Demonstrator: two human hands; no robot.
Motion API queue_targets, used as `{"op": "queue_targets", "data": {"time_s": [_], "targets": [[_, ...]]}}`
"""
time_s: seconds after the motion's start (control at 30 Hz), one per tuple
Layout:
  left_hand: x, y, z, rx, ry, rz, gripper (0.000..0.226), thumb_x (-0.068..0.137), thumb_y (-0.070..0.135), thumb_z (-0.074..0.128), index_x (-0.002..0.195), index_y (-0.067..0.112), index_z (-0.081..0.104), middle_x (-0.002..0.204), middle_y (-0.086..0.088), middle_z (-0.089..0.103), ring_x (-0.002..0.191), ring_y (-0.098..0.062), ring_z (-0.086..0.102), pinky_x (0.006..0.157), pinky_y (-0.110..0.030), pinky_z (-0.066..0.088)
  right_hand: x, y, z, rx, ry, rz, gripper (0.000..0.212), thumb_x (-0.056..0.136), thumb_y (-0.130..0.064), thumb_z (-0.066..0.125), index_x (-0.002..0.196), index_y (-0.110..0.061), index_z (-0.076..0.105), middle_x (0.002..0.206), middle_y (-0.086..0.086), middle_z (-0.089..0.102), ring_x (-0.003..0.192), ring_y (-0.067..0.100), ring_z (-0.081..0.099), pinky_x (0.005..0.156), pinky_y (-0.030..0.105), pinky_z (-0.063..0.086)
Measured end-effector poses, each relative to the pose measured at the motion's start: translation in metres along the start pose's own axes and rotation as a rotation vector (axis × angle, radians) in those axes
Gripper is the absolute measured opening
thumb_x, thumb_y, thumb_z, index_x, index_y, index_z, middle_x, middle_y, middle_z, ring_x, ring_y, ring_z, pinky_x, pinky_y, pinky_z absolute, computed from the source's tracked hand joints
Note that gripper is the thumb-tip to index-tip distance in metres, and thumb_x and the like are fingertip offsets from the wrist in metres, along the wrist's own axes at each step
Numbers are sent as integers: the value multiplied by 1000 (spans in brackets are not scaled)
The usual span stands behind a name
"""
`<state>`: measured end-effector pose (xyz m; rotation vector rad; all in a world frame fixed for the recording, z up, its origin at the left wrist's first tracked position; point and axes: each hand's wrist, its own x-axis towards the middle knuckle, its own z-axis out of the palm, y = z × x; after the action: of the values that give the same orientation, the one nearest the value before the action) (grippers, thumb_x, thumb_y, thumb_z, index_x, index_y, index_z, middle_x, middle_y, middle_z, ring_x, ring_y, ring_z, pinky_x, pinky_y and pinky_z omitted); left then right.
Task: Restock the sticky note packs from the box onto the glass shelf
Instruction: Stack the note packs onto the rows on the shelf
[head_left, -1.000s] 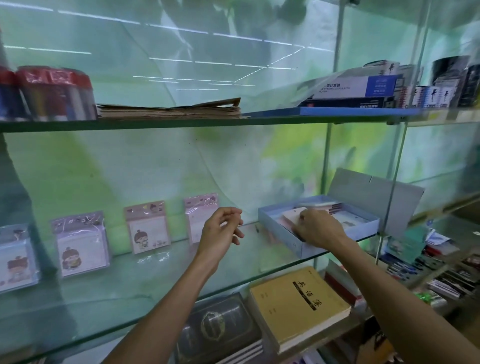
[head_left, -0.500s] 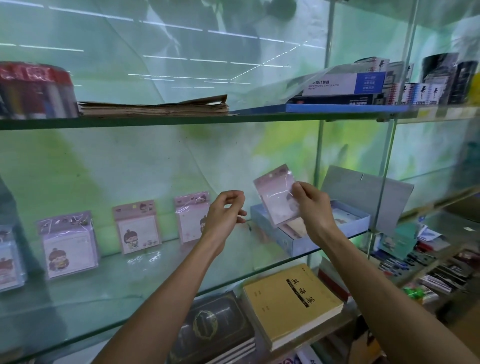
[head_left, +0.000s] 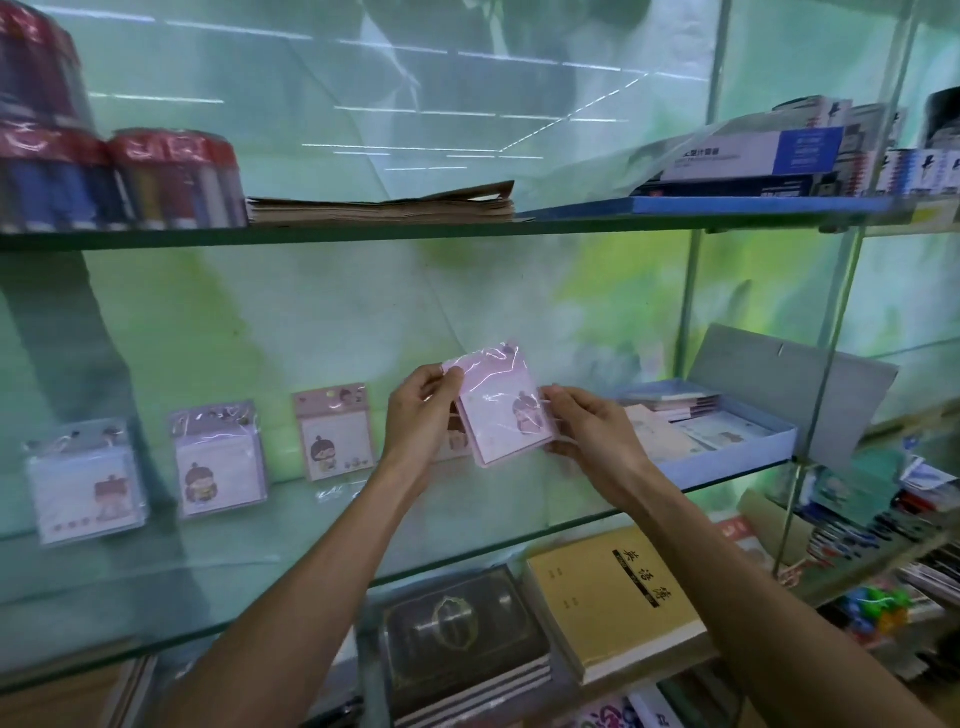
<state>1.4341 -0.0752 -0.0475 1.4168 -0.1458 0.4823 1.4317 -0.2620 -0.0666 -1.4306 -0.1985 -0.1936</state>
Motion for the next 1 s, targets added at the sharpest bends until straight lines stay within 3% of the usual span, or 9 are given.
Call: {"op": "queue_targets", "data": {"time_s": [0.07, 0.2, 0.4, 0.57, 0.77, 1.0], "targets": [[3, 3, -21, -10, 57, 7, 10, 95, 15, 60, 97, 7, 65, 77, -2, 68, 57, -6, 60, 52, -23, 50, -2, 0, 9, 2, -27, 8, 23, 96, -29, 56, 103, -13, 71, 99, 6, 74, 80, 17, 66, 71, 31, 51], [6, 7, -54, 14, 116, 24, 18, 95, 16, 60, 103, 1, 64, 80, -6, 68, 58, -9, 59, 50, -21, 49, -5, 0, 28, -14, -65, 23, 27, 97, -29, 54, 108, -10, 68, 102, 8, 74, 83, 19, 67, 75, 32, 50], [-2, 5, -69, 146, 80, 38, 15, 93, 20, 64, 98, 6, 68, 87, -6, 71, 68, -14, 63, 58, -30, 53, 3, -15, 50, -148, -104, -101, 21, 92, -29, 62, 109, -18, 67, 99, 5, 73, 79, 16, 68, 67, 30, 53], [-9, 0, -65, 208, 18, 47, 15, 90, 24, 67, 97, 11, 69, 94, -7, 71, 80, -19, 67, 62, -32, 57, 21, -32, 58, -408, -207, -248, 8, 87, -15, 68, 86, -23, 70, 84, 4, 72, 70, 17, 63, 55, 28, 49], [-9, -4, -70, 271, 60, 44, 15, 92, 30, 64, 106, 24, 67, 101, 5, 67, 78, -14, 67, 64, -27, 52, 45, -22, 59, -393, -191, -223, 13, 89, -10, 65, 80, -19, 68, 83, 9, 70, 71, 18, 64, 59, 28, 53], [-9, -12, -93, 305, 116, -22, 16, 93, 32, 61, 99, 20, 70, 94, 6, 67, 69, -11, 65, 75, -44, 57, 73, 1, 71, -431, -181, -189, 13, 89, -9, 63, 81, -18, 67, 83, 7, 66, 73, 20, 62, 54, 22, 52]]}}
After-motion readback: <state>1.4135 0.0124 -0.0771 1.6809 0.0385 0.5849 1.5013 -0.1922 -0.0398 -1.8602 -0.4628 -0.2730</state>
